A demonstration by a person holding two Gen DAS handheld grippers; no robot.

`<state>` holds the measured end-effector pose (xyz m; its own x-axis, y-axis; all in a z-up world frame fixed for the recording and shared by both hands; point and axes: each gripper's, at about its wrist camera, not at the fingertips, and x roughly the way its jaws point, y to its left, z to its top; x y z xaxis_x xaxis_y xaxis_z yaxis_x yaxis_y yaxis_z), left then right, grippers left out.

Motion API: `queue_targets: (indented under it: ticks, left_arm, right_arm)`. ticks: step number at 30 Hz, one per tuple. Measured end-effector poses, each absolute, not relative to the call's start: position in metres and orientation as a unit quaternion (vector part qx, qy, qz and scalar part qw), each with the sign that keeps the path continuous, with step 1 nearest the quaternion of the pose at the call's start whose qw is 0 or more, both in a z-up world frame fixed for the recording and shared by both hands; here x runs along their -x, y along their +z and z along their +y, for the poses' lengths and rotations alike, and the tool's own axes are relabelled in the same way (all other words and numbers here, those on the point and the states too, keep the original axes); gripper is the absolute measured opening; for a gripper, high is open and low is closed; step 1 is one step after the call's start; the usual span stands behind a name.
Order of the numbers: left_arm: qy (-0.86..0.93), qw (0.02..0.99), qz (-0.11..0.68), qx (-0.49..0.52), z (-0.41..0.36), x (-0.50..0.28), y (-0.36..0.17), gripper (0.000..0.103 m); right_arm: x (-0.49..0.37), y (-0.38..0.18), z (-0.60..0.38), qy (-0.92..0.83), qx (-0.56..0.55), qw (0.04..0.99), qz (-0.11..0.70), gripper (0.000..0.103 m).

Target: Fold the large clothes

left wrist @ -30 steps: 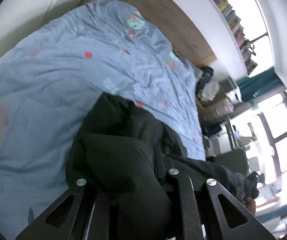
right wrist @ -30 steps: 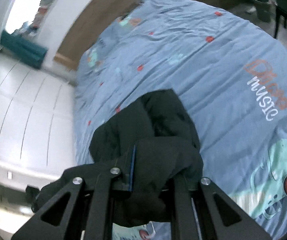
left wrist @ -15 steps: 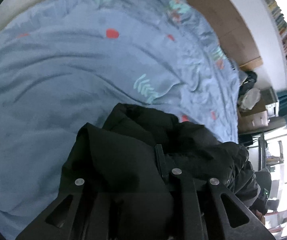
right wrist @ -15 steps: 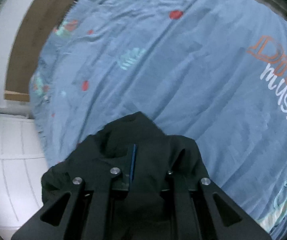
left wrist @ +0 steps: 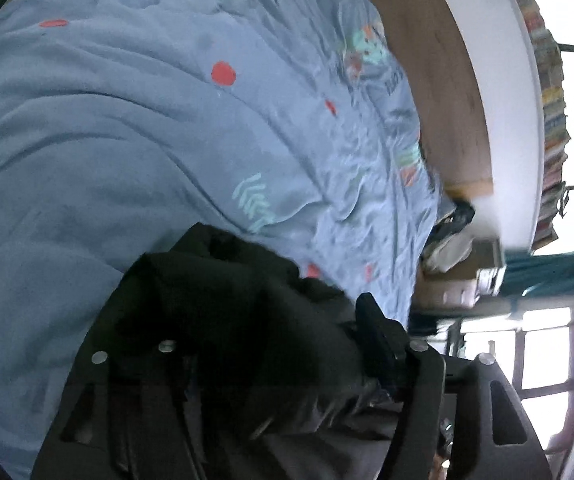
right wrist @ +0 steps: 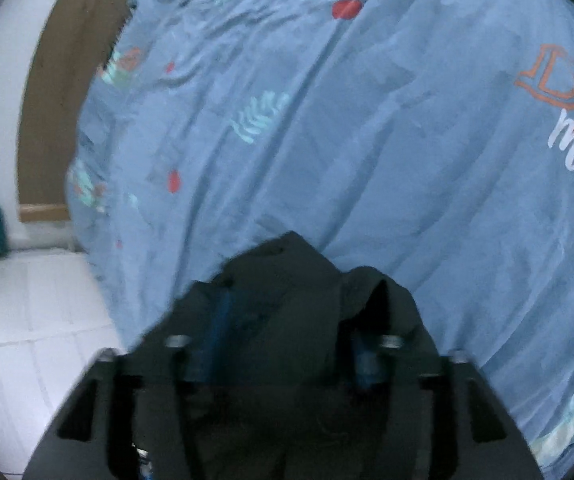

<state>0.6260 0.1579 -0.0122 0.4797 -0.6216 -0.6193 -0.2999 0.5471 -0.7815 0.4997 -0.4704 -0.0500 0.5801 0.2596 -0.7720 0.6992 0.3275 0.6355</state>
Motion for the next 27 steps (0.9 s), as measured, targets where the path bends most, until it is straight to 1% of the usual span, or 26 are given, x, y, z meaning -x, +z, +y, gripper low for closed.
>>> queue_targets:
  ticks: [1,2,6,10,11,14,16,19,24,27]
  left_arm:
    - [-0.106,0.727,0.497,0.462,0.159,-0.626,-0.005,0.068]
    - [-0.103,0.732,0.495,0.458,0.161,-0.627,0.004,0.071]
    - [-0.099,0.778,0.481,0.392,0.158,-0.627,0.055,0.074]
    - [-0.097,0.816,0.462,0.334,0.149,-0.617,0.096,0.077]
    - [-0.096,0.83,0.457,0.306,0.142,-0.609,0.109,0.078]
    - [-0.096,0.856,0.447,0.24,0.12,-0.586,0.12,0.079]
    - [-0.1,0.865,0.442,0.214,0.105,-0.569,0.12,0.079]
    - [-0.111,0.874,0.442,0.167,0.077,-0.539,0.103,0.079]
    - [-0.152,0.88,0.442,0.084,0.024,-0.494,0.064,0.079]
    - [-0.181,0.876,0.446,0.043,-0.008,-0.476,0.037,0.079]
  right_arm:
    - [-0.497,-0.042,-0.474,-0.163,-0.561,0.696,0.418,0.066]
    - [-0.495,-0.036,-0.477,-0.163,-0.563,0.699,0.41,0.068]
    - [-0.486,0.002,-0.492,-0.149,-0.56,0.72,0.383,0.069]
    - [-0.479,0.048,-0.477,-0.13,-0.492,0.77,0.385,0.069]
    - [-0.478,0.061,-0.465,-0.116,-0.465,0.79,0.381,0.069]
    - [-0.474,0.085,-0.424,-0.088,-0.393,0.831,0.384,0.069]
    - [-0.47,0.093,-0.386,-0.074,-0.343,0.853,0.386,0.069]
    - [-0.463,0.088,-0.34,-0.05,-0.299,0.87,0.389,0.069]
    - [-0.446,0.053,-0.252,-0.02,-0.197,0.896,0.398,0.069]
    - [-0.431,0.027,-0.214,-0.004,-0.16,0.904,0.396,0.069]
